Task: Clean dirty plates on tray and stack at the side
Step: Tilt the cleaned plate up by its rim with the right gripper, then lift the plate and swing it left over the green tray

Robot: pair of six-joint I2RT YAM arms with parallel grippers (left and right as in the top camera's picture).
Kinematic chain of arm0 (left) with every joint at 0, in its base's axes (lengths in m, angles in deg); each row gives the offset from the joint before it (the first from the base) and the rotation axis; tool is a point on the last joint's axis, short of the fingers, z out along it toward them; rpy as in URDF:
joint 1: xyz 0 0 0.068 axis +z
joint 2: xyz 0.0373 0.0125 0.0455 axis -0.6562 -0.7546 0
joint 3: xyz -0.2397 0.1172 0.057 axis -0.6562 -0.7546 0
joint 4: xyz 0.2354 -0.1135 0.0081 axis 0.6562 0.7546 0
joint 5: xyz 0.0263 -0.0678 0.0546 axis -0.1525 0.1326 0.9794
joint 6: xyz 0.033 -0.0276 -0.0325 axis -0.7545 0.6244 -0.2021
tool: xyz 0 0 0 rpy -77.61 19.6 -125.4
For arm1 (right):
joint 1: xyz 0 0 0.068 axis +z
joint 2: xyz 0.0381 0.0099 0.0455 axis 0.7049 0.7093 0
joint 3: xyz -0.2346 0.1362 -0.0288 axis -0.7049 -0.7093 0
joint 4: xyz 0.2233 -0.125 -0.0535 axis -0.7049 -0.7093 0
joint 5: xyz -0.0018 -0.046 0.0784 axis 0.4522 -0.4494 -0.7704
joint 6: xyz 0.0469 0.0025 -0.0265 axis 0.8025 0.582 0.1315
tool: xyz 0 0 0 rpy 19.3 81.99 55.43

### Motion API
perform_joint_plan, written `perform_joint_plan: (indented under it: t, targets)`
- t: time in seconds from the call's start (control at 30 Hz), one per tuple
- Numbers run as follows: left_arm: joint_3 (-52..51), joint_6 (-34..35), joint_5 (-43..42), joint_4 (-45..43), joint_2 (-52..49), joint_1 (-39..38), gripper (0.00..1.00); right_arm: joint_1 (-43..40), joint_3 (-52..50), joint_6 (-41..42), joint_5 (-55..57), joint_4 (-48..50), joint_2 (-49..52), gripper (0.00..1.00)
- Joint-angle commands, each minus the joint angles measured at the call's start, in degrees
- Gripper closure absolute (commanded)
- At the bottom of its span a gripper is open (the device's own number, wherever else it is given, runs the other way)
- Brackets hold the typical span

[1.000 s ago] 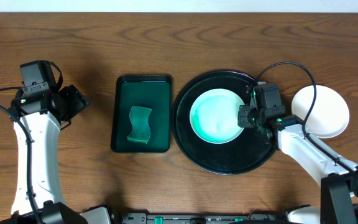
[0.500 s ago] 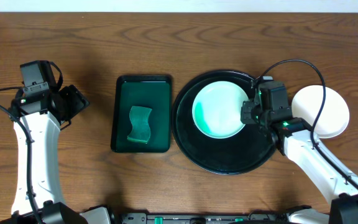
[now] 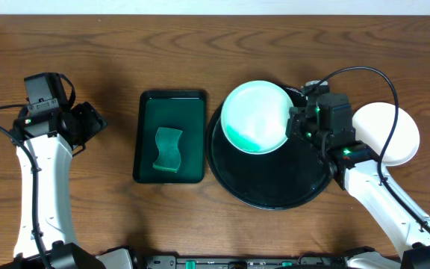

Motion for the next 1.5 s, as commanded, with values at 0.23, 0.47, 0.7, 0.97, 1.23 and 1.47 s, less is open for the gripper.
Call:
perform_joint_plan:
  t: [0.23,0.47,0.7,0.97,1.23,1.47]
  targets:
    - [0.85,0.07,0.31,0.13,0.22,0.24,0.20,-0.31,-0.15,8.96,-11.17,2.78,-1.09,0.99]
    - [0.85,0.09,0.33,0.13,0.22,0.24,0.20,-0.31,-0.15,9.46,-12.26,2.58,-1.09,0.99]
    - [0.85,0.07,0.31,0.13,0.22,0.24,0.20,-0.31,-0.15,10.23,-12.17,0.57,-1.09,0.99]
    - [0.85,0.07,0.33,0.13,0.22,0.24,0.20,-1.09,-0.15,9.53,-11.23,1.11,-1.09,0.99]
    - [0.85,0.07,0.33,0.13,0.22,0.24,0.20,-1.60,-0.15,2.43,-3.28,-1.68,-1.09,0.99]
    - [0.85,0.09,0.31,0.13,0.20,0.24,0.20,-1.55,-0.15,2.05,6.34,-7.13,-1.07,0.99]
